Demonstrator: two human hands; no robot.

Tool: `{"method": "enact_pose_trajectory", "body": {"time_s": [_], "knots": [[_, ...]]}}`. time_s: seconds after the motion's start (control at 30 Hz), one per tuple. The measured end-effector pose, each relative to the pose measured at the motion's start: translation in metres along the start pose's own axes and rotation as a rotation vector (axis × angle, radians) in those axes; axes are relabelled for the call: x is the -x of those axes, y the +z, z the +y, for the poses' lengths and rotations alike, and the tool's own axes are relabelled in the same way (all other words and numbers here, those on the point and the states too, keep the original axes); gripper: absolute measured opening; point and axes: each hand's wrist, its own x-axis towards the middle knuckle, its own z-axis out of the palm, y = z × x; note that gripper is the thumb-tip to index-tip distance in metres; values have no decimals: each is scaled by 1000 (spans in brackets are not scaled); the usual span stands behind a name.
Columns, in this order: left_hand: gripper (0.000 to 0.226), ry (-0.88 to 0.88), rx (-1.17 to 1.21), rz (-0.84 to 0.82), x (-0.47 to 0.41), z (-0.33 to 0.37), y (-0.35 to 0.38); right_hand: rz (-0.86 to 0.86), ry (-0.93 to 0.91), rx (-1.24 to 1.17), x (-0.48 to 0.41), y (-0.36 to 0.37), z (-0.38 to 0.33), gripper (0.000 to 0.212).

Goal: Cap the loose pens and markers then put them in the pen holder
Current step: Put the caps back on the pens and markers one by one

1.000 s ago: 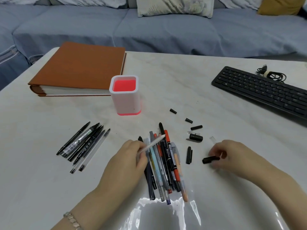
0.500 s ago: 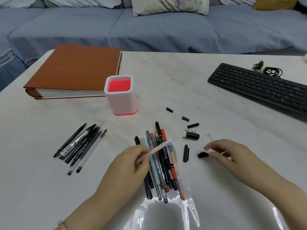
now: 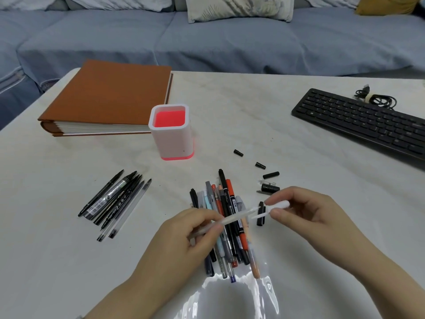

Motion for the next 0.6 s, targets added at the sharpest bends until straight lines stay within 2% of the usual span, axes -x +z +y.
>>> {"method": "enact_pose_trajectory", "body": {"time_s": [0.17,0.23,0.3,0.5,0.6], "knots": [[8,51,-21,-25,3,-1,-1,-30,-4,-52,0,5,0,21],[6,76,-32,-18,4,-2,-2,-32,-4,-81,0,6,1,16],[11,99,-47,-9,5,-4,-3,-42,-8,-111,2,8,0,7],[22,146,-62,8,7,-7,-4,-38,-9,-178,3,10,-6,2],[24,171,-84,3,6,-5,-3,-65,-26,-133,4,15,-7,21]]}}
